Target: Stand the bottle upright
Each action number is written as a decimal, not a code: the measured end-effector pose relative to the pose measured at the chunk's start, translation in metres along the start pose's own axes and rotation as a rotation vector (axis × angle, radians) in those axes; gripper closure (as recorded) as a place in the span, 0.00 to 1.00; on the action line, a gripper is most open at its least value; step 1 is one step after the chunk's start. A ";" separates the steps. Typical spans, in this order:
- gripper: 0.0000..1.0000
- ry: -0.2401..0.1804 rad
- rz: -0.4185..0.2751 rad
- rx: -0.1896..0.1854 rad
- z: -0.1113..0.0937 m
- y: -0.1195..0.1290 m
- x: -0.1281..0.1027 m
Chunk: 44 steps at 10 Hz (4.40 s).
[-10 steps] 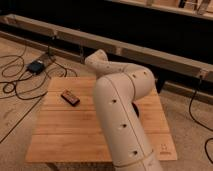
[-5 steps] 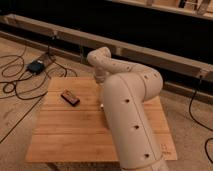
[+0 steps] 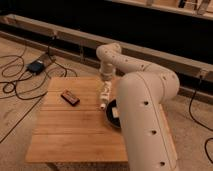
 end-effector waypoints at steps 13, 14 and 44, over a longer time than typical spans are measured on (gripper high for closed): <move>0.20 0.141 -0.321 0.211 0.033 -0.030 0.022; 0.20 0.149 -0.359 0.210 0.034 -0.028 0.020; 0.20 0.088 -0.451 0.450 0.052 0.001 -0.013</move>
